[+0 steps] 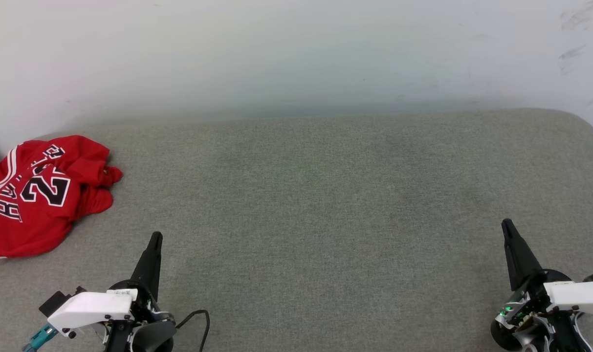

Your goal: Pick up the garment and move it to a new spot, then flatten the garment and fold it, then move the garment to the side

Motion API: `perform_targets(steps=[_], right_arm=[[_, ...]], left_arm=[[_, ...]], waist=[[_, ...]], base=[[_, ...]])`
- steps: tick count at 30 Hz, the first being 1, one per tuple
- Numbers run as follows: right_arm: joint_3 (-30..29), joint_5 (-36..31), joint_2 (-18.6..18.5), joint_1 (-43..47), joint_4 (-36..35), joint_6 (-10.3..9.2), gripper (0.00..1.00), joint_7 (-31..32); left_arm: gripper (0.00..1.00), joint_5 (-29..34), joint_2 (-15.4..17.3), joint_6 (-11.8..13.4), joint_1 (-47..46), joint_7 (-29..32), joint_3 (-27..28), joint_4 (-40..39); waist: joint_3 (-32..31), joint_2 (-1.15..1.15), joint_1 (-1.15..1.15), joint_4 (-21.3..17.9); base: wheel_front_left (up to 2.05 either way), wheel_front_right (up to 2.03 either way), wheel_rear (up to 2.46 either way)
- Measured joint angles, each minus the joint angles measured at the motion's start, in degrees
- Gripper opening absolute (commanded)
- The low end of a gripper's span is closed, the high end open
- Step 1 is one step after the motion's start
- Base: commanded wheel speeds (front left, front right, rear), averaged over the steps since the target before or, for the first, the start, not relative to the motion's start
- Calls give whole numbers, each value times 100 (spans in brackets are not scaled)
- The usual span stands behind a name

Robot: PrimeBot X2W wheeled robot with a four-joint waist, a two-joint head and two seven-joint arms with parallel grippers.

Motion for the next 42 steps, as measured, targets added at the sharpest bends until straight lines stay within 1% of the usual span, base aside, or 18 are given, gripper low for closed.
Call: perform_targets(steps=[40, 41, 42], right_arm=[[1, 0, 0, 0, 0, 0, 0, 0], [3, 2, 1, 23, 36, 0, 100, -1], [5, 2, 3, 64, 85, 0, 100, -1]], left_arm=[[0, 0, 0, 0, 0, 0, -1, 0], [100, -1, -3, 1, 16, -1, -9, 42], [100, -1, -8, 2, 55, -2, -16, 90]], waist=[[0, 0, 0, 0], [0, 0, 0, 0], [0, 0, 0, 0]], base=[[0, 0, 0], [0, 0, 0], [0, 0, 0]])
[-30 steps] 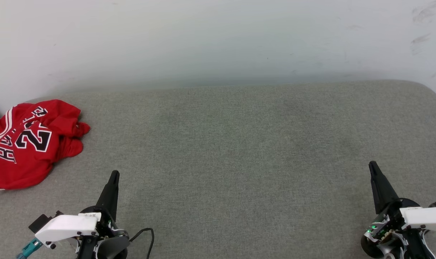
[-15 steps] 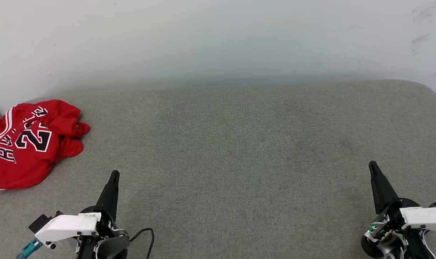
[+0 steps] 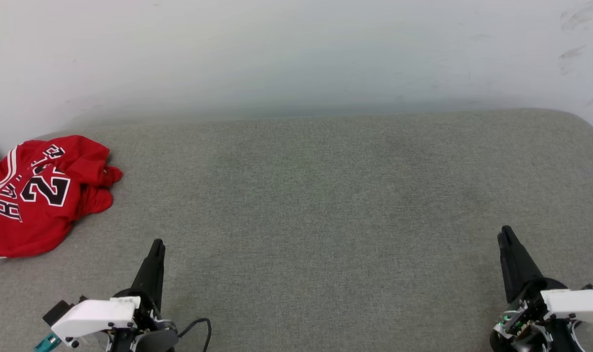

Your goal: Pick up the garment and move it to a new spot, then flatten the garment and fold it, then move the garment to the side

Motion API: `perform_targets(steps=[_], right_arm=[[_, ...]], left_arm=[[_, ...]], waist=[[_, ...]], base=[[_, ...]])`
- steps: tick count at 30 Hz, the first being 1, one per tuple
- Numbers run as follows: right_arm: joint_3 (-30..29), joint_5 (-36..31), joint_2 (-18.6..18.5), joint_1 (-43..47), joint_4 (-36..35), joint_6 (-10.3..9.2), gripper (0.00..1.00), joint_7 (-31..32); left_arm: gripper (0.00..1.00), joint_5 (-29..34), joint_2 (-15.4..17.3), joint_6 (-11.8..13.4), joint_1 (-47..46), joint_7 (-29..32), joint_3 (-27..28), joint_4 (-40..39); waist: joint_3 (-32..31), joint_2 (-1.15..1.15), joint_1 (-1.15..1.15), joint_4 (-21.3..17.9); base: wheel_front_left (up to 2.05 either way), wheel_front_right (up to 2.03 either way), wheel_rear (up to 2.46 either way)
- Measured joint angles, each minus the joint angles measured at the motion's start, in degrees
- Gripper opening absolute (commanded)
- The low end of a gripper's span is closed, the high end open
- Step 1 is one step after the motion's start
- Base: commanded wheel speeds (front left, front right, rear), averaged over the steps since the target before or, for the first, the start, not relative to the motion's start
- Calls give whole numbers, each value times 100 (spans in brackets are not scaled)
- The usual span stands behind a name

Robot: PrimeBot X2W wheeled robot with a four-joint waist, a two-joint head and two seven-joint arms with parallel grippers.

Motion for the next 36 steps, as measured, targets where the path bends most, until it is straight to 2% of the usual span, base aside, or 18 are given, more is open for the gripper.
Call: perform_targets(steps=[4, 12, 18, 28, 29, 30, 36], right_arm=[[12, -1, 7, 213, 180, -1, 100, -16], [108, -152, 11, 269, 73, -1, 100, -210], [189, -511, 12, 308, -25, -1, 100, -401], [148, -1524, 15, 321, -202, -1, 100, -617], [137, -1828, 15, 321, -258, -1, 100, -662], [137, -1828, 15, 321, -258, -1, 100, -662], [135, -2904, 15, 319, -558, -1, 100, -793]], left_arm=[[100, 2, -18, 4, 211, -19, -20, 179], [100, 160, -19, 5, 290, -215, -29, 86], [100, 381, -19, 5, 391, -400, -2, 9], [100, 955, -21, 5, 426, -624, 268, -88], [100, 1214, -21, 5, 426, -672, 425, -122], [100, 1214, -21, 5, 426, -672, 425, -122], [100, 1875, -21, 57, 426, -800, 684, -349]], waist=[[3, 0, 0, 1], [6, 0, 0, -1], [8, 0, 0, -5], [9, 0, 0, 0], [10, 0, 0, 3], [10, 0, 0, 3], [12, 0, 0, 8]], base=[[0, 0, 0], [0, 0, 0], [0, 0, 0], [0, 0, 0], [0, 0, 0], [0, 0, 0], [0, 0, 0]])
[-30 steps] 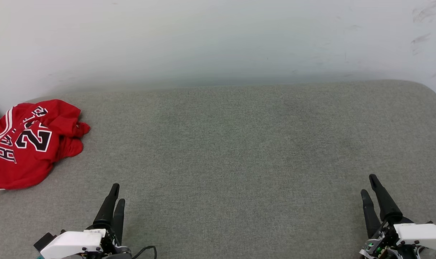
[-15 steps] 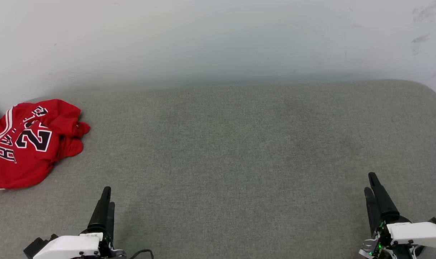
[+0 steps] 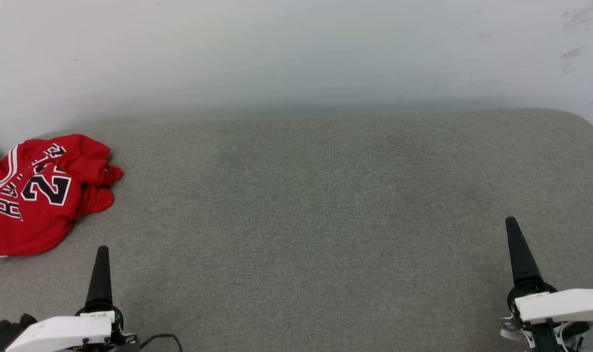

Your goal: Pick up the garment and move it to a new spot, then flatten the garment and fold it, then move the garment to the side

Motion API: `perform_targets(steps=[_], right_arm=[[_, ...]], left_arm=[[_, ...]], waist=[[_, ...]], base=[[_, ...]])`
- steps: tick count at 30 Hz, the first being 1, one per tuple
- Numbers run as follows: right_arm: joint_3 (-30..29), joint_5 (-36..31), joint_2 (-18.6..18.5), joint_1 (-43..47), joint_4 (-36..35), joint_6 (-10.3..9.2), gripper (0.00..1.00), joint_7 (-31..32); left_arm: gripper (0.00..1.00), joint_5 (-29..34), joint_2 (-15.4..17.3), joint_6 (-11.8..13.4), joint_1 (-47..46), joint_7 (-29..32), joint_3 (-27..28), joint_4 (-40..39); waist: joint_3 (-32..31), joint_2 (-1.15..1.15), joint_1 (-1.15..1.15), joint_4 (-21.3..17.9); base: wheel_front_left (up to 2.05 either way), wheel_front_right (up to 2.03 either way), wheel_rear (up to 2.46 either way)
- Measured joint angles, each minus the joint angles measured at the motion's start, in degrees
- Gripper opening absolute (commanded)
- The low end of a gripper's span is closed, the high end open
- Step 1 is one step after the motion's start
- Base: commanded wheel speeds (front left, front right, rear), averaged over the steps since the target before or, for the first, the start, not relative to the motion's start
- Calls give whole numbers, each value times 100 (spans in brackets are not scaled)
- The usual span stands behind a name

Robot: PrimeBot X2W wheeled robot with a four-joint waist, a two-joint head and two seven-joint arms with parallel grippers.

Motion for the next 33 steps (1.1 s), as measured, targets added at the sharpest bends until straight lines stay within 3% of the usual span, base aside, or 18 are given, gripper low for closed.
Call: perform_targets(steps=[6, 14, 33], right_arm=[[136, -1139, 0, -27, -513, 0, 100, -124], [409, -2269, 2, -26, -911, 0, 100, -283], [489, -4145, 0, 23, -1001, 1, 100, -605]], left_arm=[[100, 759, 1, 36, 38, -129, -24, -517], [100, 1774, 4, 357, 194, -280, -300, -1141], [100, 4356, 76, 866, 337, -590, -1540, -1749]], waist=[[21, 0, 0, 4], [50, 0, 0, 4], [173, 0, 0, -4]], base=[[0, 0, 0], [0, 0, 0], [0, 0, 0]])
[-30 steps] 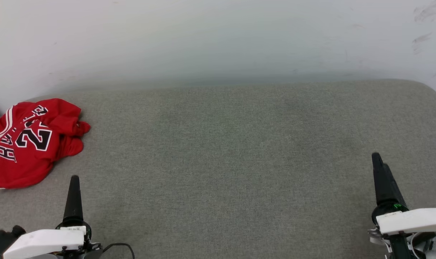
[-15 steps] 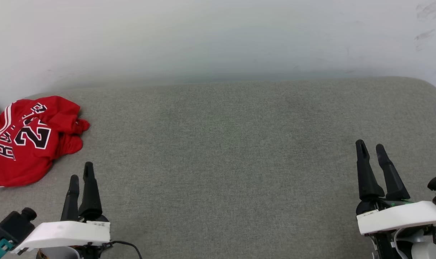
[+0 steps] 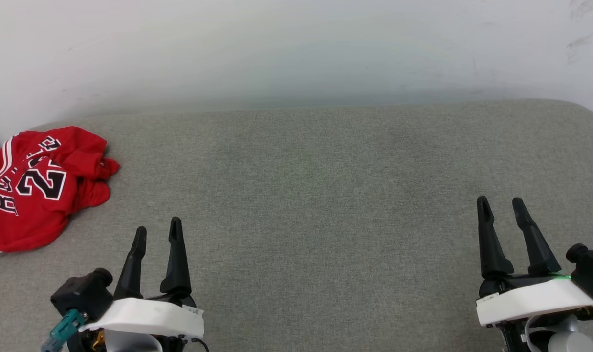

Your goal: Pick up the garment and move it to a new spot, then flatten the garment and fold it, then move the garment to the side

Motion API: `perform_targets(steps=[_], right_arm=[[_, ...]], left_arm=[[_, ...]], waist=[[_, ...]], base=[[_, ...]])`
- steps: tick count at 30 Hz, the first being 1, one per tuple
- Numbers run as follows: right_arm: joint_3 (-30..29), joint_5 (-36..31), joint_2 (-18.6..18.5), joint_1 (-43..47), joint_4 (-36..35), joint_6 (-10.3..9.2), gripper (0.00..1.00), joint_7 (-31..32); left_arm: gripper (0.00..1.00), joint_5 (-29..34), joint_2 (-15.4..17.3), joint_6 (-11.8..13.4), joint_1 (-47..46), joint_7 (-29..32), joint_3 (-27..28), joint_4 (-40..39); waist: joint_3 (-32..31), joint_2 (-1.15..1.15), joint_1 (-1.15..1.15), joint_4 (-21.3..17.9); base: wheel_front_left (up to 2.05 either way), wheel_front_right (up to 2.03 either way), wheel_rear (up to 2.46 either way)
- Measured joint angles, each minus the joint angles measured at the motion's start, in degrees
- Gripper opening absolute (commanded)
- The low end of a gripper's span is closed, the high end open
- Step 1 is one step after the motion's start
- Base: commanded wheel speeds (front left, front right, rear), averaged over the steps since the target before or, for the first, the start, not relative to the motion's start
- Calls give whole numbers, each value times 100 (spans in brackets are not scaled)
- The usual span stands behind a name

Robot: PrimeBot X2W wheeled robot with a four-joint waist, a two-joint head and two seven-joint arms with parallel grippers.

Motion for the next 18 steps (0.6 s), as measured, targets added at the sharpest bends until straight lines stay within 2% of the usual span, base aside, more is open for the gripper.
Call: perform_targets(steps=[9, 18], right_arm=[[38, -727, 0, 0, 7, 0, 100, -132], [71, -1215, -1, 13, 75, 0, 100, -266]], left_arm=[[100, 702, 420, 617, -1, -146, -726, -94], [100, 1330, 913, 1525, -19, -269, -1606, -186]], waist=[[2, 0, 0, -24], [-54, 0, 0, -66]], base=[[0, 0, 0], [0, 0, 0]])
